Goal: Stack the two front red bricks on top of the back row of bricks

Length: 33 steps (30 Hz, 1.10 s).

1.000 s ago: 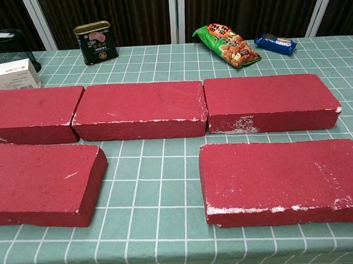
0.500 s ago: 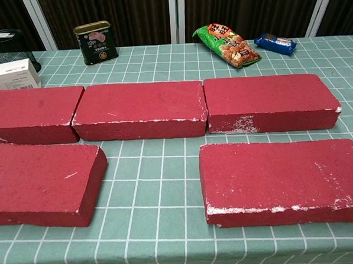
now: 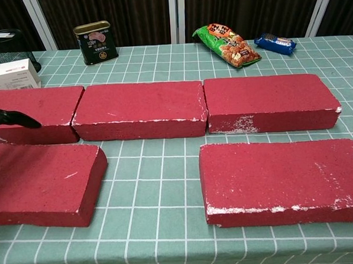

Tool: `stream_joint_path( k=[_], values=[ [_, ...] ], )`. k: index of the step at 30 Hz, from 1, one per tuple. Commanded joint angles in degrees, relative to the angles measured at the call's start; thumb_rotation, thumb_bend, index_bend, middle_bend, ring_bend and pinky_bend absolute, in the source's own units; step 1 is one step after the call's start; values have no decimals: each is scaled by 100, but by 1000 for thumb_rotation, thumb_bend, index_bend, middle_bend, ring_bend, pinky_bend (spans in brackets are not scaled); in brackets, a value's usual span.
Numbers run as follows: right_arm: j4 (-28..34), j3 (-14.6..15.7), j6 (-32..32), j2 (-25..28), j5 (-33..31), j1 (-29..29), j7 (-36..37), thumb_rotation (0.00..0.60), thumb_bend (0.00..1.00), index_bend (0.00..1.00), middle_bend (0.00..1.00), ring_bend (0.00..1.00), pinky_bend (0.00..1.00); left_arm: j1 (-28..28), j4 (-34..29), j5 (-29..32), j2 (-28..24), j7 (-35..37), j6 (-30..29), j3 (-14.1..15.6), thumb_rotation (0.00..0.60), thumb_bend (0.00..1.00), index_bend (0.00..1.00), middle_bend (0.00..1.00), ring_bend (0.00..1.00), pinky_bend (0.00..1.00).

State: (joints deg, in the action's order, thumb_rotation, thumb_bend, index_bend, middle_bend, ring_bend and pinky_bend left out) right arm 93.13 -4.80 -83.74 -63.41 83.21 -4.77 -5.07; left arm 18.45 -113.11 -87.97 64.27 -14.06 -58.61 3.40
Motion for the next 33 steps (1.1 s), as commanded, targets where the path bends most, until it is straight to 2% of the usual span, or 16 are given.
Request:
stream_joint_path(
  k=[1, 9, 14, 21, 27, 33],
  values=[
    [-34, -2, 0, 5, -11, 7, 40, 600, 95, 0, 0, 0, 0, 142, -35, 138, 243, 4, 173, -6, 600, 0, 83, 46, 0, 2],
    [-99, 9, 18, 73, -34, 31, 176, 600, 95, 0, 0, 0, 0, 484, 92, 512, 554, -241, 579, -103, 600, 0, 81, 46, 0, 0],
    [-133, 4, 5, 83, -63, 54, 245, 600, 96, 0, 0, 0, 0, 537, 225, 736, 693, -448, 481, -172, 600, 0, 78, 45, 0, 0],
    [-199, 8, 55, 35, -89, 41, 277, 600, 98, 0, 0, 0, 0, 541, 197, 916, 624, -432, 354, -165, 600, 0, 70, 33, 0, 0],
    [-201, 2, 44, 15, -73, 34, 265, 600, 105, 0, 0, 0, 0, 715, 183, 1435, 528, -467, 652, -163, 600, 0, 53, 34, 0, 0],
    [-232, -10, 5, 5, -77, 50, 287, 600, 109, 0, 0, 0, 0, 802, 204, 1635, 542, -492, 685, -148, 600, 0, 53, 63, 0, 0]
  ],
)
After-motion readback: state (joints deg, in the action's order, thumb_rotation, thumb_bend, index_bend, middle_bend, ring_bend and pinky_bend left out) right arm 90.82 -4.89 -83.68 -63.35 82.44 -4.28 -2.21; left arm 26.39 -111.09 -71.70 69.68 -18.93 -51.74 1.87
